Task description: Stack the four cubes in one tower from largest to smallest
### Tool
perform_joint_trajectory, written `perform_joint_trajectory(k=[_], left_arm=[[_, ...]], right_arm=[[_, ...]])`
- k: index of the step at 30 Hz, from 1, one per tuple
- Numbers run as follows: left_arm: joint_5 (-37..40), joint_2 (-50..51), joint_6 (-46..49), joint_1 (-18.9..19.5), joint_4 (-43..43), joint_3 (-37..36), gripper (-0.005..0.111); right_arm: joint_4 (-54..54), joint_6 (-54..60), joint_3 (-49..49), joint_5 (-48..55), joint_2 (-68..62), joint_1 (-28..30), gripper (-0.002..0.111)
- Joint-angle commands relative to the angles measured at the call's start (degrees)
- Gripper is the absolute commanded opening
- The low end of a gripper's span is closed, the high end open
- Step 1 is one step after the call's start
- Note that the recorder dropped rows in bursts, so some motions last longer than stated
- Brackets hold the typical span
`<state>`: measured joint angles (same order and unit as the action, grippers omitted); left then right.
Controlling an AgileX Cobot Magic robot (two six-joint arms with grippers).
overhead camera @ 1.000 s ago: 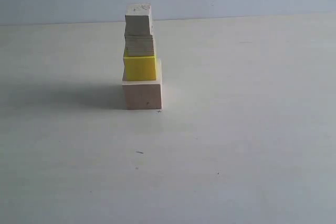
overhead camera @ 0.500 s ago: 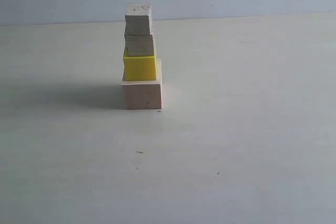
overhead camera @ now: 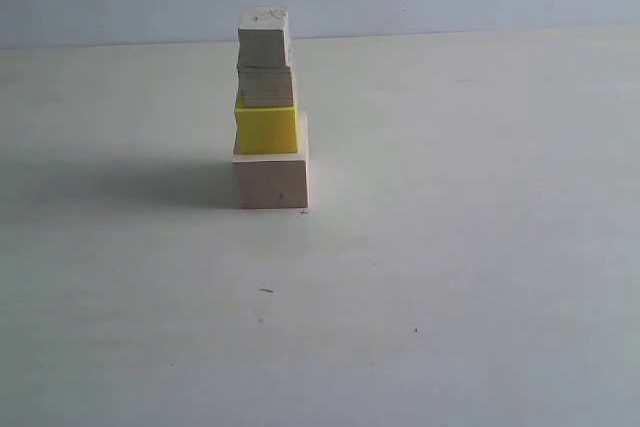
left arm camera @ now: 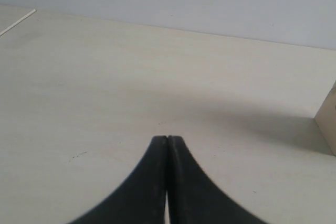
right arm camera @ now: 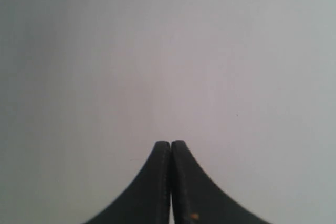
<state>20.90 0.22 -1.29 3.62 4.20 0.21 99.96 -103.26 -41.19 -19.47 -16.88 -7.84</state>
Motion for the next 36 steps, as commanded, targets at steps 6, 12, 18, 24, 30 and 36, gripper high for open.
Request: perform_joint_trajectory(k=[6, 12, 18, 24, 30, 36], left_arm=[[-0.5, -0.2, 0.3, -0.4, 0.4, -0.2, 0.000], [-0.5, -0.2, 0.3, -0.4, 0.4, -0.2, 0.000], [-0.5, -0.2, 0.2, -0.4, 0.4, -0.2, 0.000], [-0.5, -0.2, 0.2, -0.4, 0.4, -0.2, 0.000], [-0.5, -0.2, 0.2, -0.4, 0.4, -0.2, 0.000], [-0.5, -0.2, 0.2, -0.4, 0.4, -0.2, 0.000]], right_arm=[[0.0, -0.2, 0.2, -0.1, 0.2, 0.3, 0.000], [0.0, -0.2, 0.2, -0.1, 0.2, 0.3, 0.000], [0.0, -0.2, 0.2, -0.1, 0.2, 0.3, 0.000], [0.0, -0.2, 0.2, -0.1, 0.2, 0.3, 0.000], [0.0, -0.4, 0.2, -0.3, 0.2, 0.3, 0.000], [0.0, 0.7, 1.1, 0.1, -0.7, 0.3, 0.000]])
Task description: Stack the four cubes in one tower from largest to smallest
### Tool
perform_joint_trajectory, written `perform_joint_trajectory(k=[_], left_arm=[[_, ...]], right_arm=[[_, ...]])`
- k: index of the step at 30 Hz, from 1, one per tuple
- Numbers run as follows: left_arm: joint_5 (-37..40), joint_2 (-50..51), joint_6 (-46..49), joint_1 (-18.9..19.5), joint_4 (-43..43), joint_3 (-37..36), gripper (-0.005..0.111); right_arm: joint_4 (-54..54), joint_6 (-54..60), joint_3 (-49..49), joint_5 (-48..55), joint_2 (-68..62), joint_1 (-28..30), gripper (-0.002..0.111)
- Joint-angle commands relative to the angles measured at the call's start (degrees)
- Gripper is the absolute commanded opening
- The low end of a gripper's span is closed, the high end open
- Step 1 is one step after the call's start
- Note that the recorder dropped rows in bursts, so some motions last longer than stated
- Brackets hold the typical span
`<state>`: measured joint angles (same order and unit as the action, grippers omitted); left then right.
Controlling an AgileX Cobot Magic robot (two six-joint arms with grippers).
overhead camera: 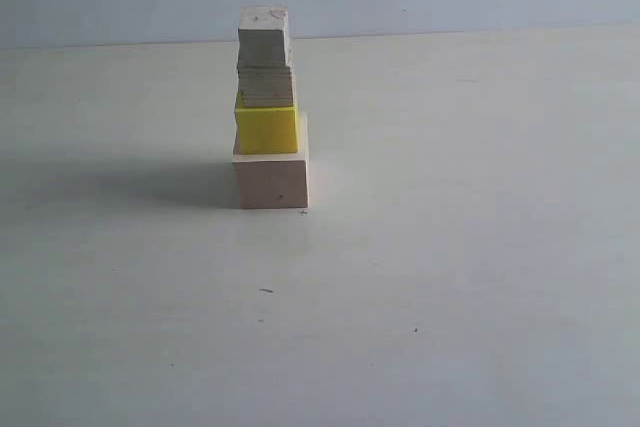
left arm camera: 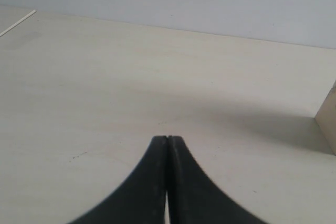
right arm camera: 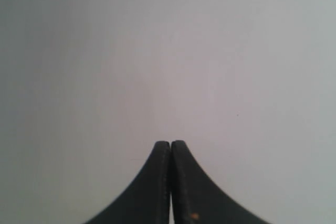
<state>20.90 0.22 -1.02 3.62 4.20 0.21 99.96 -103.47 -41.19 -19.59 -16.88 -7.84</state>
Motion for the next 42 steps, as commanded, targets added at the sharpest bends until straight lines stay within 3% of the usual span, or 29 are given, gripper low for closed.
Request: perform_joint_trajectory(k=[1, 5, 11, 15, 25, 42], left_arm=[[-0.5, -0.2, -0.1, -0.3, 0.4, -0.2, 0.000], [-0.5, -0.2, -0.1, -0.3, 0.4, -0.2, 0.000], [-0.5, -0.2, -0.1, -0.3, 0.4, -0.2, 0.000], [-0.5, -0.2, -0.1, -0.3, 0.4, -0.2, 0.000], [-0.5, -0.2, -0.1, -0.3, 0.4, -0.2, 0.000], [-0.5, -0.2, -0.1, -0.3, 0.4, -0.2, 0.000]], right_arm=[[-0.9, 2.4, 2.0, 1.0, -0.7, 0.3, 0.000], [-25.1, 20.3, 10.2, 6.9, 0.9, 0.3, 0.000], [-71.4, 65.6, 18.0, 18.8, 7.9, 1.1, 0.000], [-87.4, 85.4, 18.0, 27.8, 10.8, 1.3, 0.000], [-89.7, 90.1, 18.6, 40.7, 10.8, 1.3, 0.000], [-90.5, 89.8, 36.8, 30.9, 10.9, 1.3, 0.000]])
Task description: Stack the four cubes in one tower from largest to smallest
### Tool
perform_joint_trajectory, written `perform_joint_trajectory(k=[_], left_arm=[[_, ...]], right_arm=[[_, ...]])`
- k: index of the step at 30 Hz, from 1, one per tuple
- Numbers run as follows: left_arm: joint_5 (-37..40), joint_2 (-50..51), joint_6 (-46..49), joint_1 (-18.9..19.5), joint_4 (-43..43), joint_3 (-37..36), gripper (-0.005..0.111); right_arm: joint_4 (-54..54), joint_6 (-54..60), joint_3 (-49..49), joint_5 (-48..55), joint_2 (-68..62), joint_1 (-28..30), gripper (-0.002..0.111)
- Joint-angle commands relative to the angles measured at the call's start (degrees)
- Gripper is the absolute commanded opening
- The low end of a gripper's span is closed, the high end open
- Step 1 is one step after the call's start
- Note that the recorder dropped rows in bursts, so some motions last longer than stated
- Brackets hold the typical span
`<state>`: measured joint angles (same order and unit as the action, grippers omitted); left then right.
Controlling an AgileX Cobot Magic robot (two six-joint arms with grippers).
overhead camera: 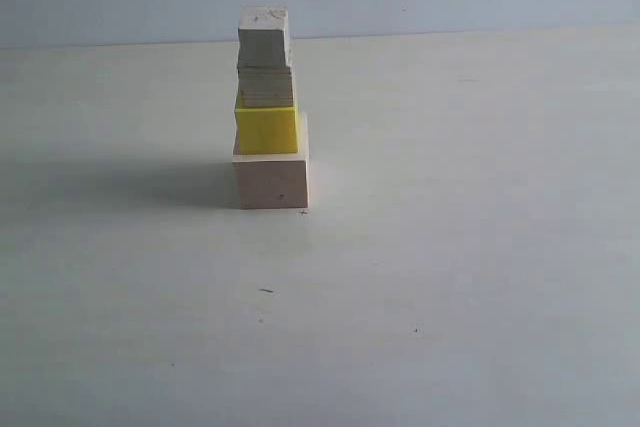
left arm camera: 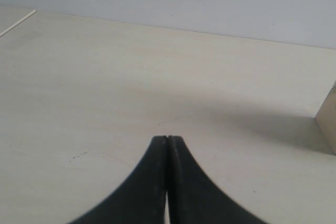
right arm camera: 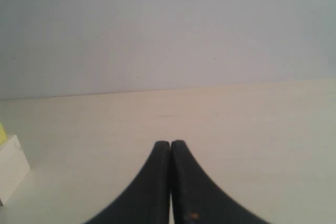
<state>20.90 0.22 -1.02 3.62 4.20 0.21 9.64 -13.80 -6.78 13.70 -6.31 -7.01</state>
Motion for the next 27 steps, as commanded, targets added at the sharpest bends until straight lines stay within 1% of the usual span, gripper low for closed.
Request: perform_joint_trajectory(k=[1, 8, 12, 18, 22, 27], left_arm=[[-0.5, -0.2, -0.1, -0.3, 0.4, -0.2, 0.000], [-0.5, -0.2, -0.1, -0.3, 0.4, -0.2, 0.000], [-0.5, -0.2, -0.1, -0.3, 0.4, -0.2, 0.000], [-0.5, -0.2, -0.2, -0.3, 0.4, -0.2, 0.000], [-0.5, -0.2, -0.2, -0.3, 0.4, -0.2, 0.000], [-0.5, -0.2, -0.2, -0.3, 0.4, -0.2, 0.000]], right_arm=[[-0.2, 0.2, 2.8, -2.7, 0.3, 0.4, 0.000], [-0.2, 0.8, 5.9, -3.7, 0.6, 0.4, 0.000], [-0.2, 0.8, 6.8, -3.9, 4.9, 0.4, 0.000], [0.9, 0.8, 6.8, 1.4, 6.3, 0.4, 0.000], [1.0, 0.8, 6.8, 2.4, 6.3, 0.4, 0.000], [1.0, 0.9, 6.8, 6.0, 6.3, 0.7, 0.000]])
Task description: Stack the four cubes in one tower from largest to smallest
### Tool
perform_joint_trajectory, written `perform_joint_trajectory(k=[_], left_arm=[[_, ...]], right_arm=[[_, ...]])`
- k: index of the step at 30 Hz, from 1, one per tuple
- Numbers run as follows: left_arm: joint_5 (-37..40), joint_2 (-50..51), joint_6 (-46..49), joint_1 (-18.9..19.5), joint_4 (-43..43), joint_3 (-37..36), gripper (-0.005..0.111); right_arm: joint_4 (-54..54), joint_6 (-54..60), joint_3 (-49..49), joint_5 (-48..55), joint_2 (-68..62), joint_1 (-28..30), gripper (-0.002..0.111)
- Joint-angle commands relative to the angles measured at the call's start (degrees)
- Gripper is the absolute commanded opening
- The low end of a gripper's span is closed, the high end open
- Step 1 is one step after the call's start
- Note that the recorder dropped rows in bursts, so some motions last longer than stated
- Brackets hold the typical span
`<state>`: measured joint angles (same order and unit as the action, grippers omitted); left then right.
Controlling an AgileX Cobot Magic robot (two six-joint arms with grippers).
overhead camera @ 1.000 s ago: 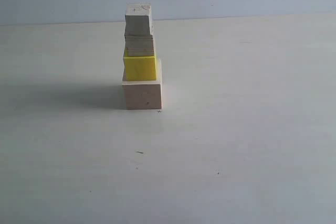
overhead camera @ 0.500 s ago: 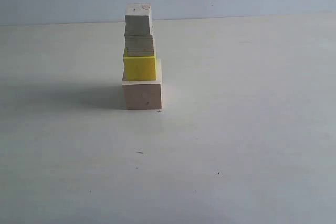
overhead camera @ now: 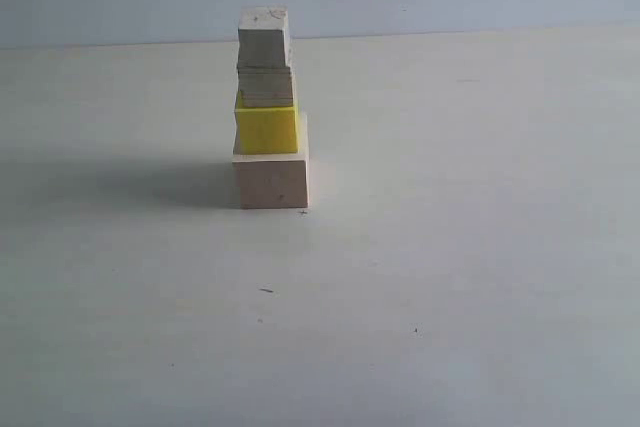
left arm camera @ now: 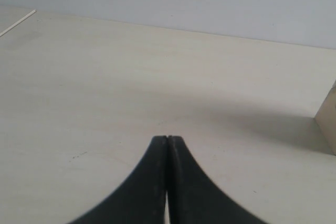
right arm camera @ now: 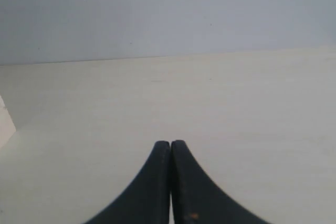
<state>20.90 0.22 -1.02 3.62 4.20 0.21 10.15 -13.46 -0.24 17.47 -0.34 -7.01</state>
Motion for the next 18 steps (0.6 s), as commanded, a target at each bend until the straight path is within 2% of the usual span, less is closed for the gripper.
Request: perform_joint_trajectory(k=[1, 9, 18], left_arm=[[-0.5, -0.2, -0.2, -0.3, 0.4, -0.2, 0.000], [-0.5, -0.2, -0.2, -0.3, 0.4, -0.2, 0.000], [-0.5, -0.2, -0.2, -0.3, 0.4, -0.2, 0.000]], right_arm=[[0.5, 0.5, 0.2, 2.2, 0.3, 1.1, 0.000], [0.3, 0.3, 0.2, 2.2, 0.3, 5.9, 0.000], [0.3, 1.4, 0.2, 2.2, 0.3, 6.1, 0.000]])
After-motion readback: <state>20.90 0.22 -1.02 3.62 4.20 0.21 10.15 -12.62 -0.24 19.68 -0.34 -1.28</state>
